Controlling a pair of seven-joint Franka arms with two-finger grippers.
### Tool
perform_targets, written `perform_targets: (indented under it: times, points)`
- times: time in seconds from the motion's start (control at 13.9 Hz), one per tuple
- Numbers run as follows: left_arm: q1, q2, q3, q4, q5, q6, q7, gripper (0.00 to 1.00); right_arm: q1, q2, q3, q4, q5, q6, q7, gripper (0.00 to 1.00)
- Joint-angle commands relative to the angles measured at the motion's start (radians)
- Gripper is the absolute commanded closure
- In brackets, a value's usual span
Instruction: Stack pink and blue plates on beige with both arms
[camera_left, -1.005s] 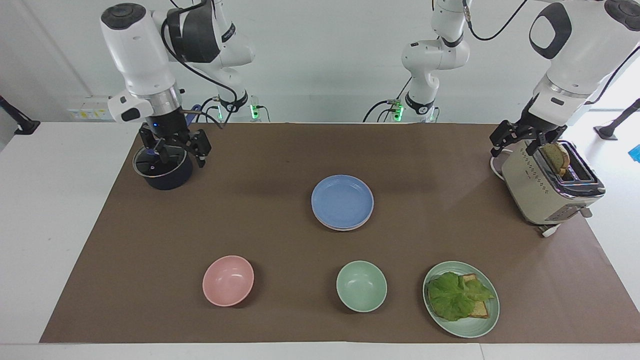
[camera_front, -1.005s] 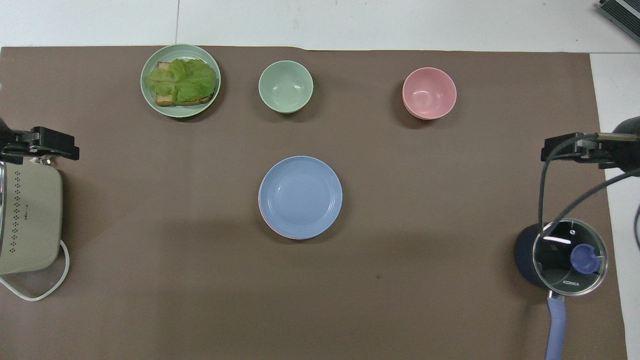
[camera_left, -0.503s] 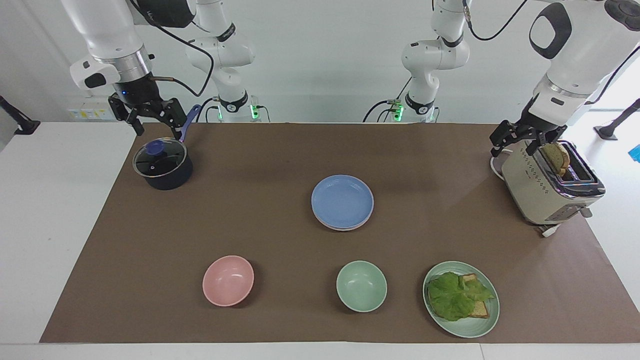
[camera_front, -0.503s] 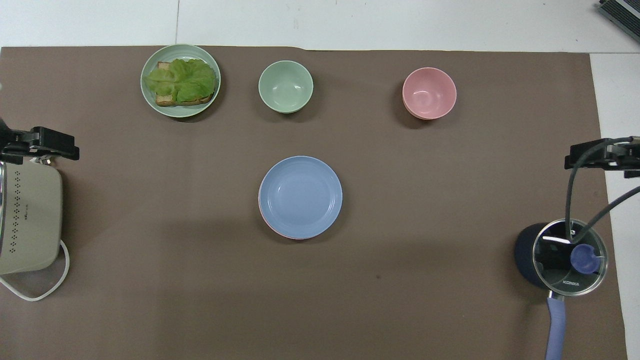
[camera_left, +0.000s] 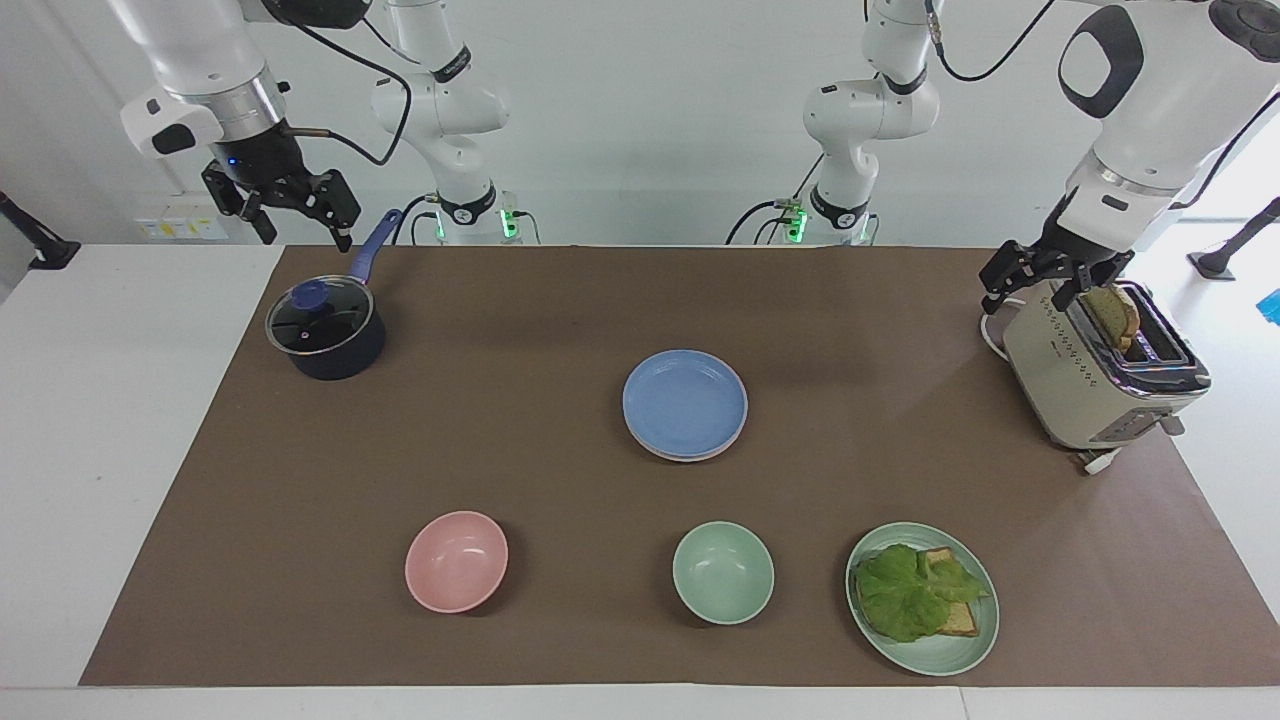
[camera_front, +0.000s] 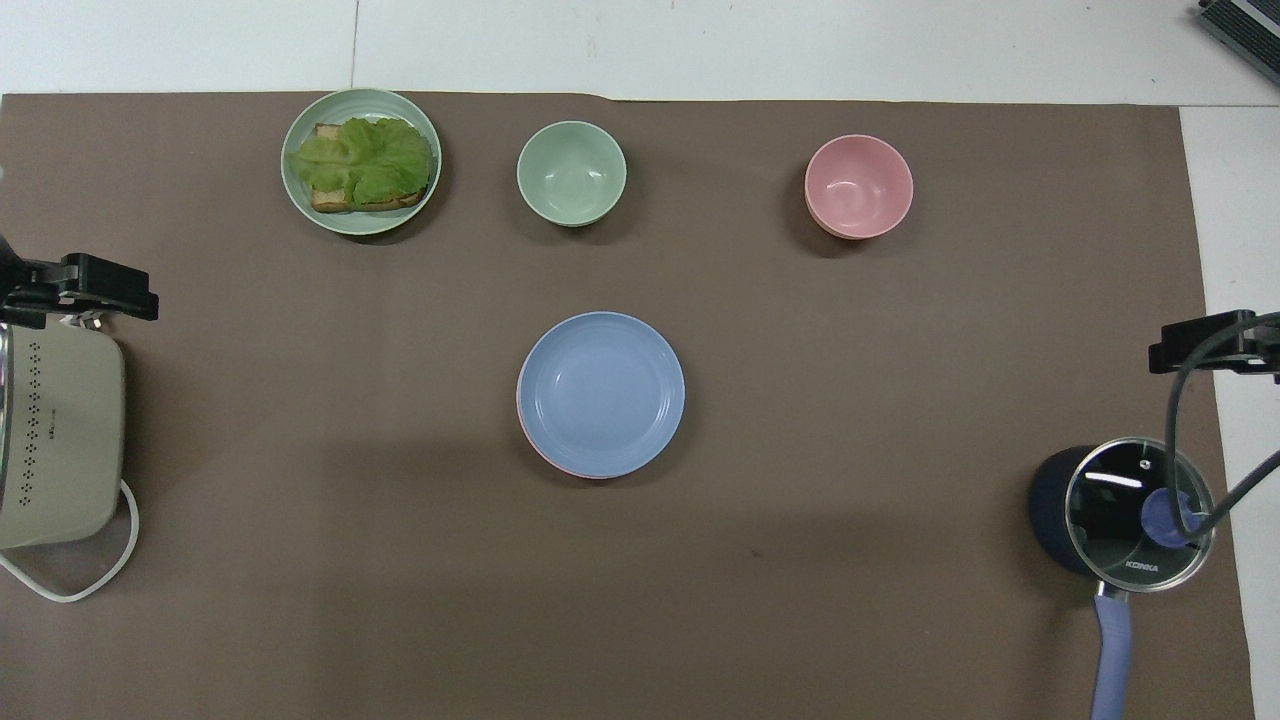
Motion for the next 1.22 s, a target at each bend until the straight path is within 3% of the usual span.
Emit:
perform_targets:
  times: [0.0,1.15]
  points:
    - [0.004,-0.008,-0.004,0.001,0.013,-0.013,-0.012,0.0,-0.012,-0.024,0.007,-0.032,0.002,0.001,-0.073,0.0]
    - [0.004,-0.008,-0.004,0.001,0.013,-0.013,-0.012,0.0,-0.015,-0.027,0.008,-0.023,0.003,-0.022,-0.039,0.0]
